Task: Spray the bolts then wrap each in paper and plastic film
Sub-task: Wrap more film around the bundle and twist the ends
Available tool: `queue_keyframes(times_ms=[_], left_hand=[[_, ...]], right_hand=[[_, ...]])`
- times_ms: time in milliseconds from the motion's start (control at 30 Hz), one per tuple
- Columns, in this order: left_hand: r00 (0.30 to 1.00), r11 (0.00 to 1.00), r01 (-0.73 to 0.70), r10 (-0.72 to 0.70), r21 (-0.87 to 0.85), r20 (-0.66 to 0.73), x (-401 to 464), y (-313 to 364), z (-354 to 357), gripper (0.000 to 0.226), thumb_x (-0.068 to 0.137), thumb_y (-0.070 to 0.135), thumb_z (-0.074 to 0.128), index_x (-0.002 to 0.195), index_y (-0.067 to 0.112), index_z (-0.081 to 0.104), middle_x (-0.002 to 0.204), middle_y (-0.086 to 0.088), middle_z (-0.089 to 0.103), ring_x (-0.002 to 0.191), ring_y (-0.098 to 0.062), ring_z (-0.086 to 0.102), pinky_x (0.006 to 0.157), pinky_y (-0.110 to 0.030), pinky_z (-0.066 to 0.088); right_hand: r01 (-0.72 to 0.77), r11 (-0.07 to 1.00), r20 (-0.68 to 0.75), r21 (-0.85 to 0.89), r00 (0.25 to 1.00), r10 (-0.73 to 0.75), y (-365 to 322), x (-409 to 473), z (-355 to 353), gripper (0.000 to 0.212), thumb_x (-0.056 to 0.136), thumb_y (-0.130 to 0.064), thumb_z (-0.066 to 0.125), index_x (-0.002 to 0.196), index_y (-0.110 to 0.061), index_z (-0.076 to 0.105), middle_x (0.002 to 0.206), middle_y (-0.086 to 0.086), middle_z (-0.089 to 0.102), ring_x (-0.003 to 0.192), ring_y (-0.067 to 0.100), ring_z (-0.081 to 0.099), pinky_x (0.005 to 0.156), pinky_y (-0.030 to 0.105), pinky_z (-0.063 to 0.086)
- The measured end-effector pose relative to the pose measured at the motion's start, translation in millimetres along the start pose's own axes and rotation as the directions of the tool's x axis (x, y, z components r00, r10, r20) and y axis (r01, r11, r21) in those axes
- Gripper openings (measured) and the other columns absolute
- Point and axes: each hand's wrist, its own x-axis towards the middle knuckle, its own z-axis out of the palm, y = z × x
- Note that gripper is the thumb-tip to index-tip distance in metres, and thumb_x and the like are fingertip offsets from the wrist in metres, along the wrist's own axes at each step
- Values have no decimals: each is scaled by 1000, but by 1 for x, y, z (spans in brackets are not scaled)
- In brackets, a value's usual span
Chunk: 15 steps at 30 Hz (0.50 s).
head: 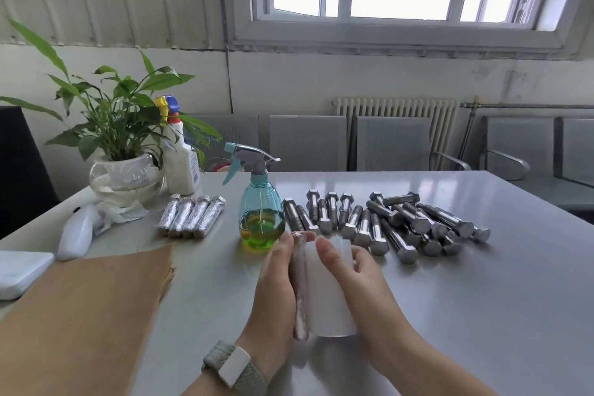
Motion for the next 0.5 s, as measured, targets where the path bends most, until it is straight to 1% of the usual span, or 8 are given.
queue_keyframes(times_ms=[100, 167, 233, 300, 333, 367, 433, 500], left_hand=[[997, 990, -56, 63, 126, -50, 1, 3, 1, 52, 87, 59, 50, 110, 16, 68, 103, -13, 74, 96, -31, 71, 84, -50, 57], [992, 975, -100, 113, 198, -59, 1, 7, 0, 58, 80, 65, 53, 109, 17, 67, 102, -11, 74, 98, -29, 71, 89, -53, 55], [983, 963, -129, 155, 236, -97, 3, 10, -2, 59, 74, 66, 57, 102, 15, 67, 97, -20, 71, 95, -36, 69, 88, -59, 53], [979, 964, -122, 156, 234, -132, 3, 11, -2, 61, 73, 62, 61, 102, 8, 63, 100, -34, 63, 90, -48, 65, 84, -65, 51], [979, 971, -110, 142, 210, -144, 2, 10, -2, 61, 72, 58, 65, 105, 6, 60, 102, -34, 63, 91, -49, 65, 83, -64, 53], [982, 980, -93, 120, 178, -145, 2, 9, -2, 60, 72, 54, 68, 107, 7, 58, 103, -31, 65, 93, -46, 66, 82, -60, 55], [991, 992, -52, 66, 119, -115, 1, 7, -1, 59, 71, 50, 72, 109, 9, 54, 104, -25, 67, 93, -38, 70, 78, -51, 59], [996, 999, -6, 9, 38, -84, 0, 5, 0, 59, 73, 51, 72, 112, 10, 54, 106, -25, 67, 94, -36, 70, 74, -46, 59]], right_hand=[[-4, 1000, 109, -21, 994, 6, -3, 2, -4, 76, 56, -80, 72, 109, -26, 69, 100, 0, 75, 93, 18, 73, 82, 39, 57], [19, 1000, 113, -5, 993, -19, -4, 1, -4, 72, 65, -80, 68, 112, -26, 65, 103, -2, 75, 94, 14, 72, 78, 32, 57], [26, 1000, 74, -6, 997, -26, -4, 1, -2, 71, 65, -78, 67, 110, -23, 61, 99, -3, 74, 89, 10, 72, 68, 25, 55], [48, 998, 7, -43, 999, -48, -2, 3, 0, 74, 57, -75, 68, 106, -21, 56, 94, -1, 73, 82, 10, 72, 66, 29, 57], [64, 996, -19, -58, 998, -65, -2, 3, 3, 75, 55, -76, 69, 105, -22, 55, 92, -1, 72, 81, 11, 72, 68, 32, 59], [82, 995, -46, -62, 995, -85, -1, 3, 4, 76, 52, -77, 68, 104, -23, 53, 90, -3, 72, 78, 9, 72, 66, 31, 59], [113, 992, -82, -61, 990, -118, 1, 2, 6, 79, 51, -82, 67, 105, -26, 52, 84, -9, 71, 75, 2, 70, 59, 20, 53], [132, 985, -77, -112, 987, -141, 4, 2, 4, 79, 52, -89, 61, 104, -30, 53, 83, -17, 70, 75, 1, 69, 59, 19, 51]])
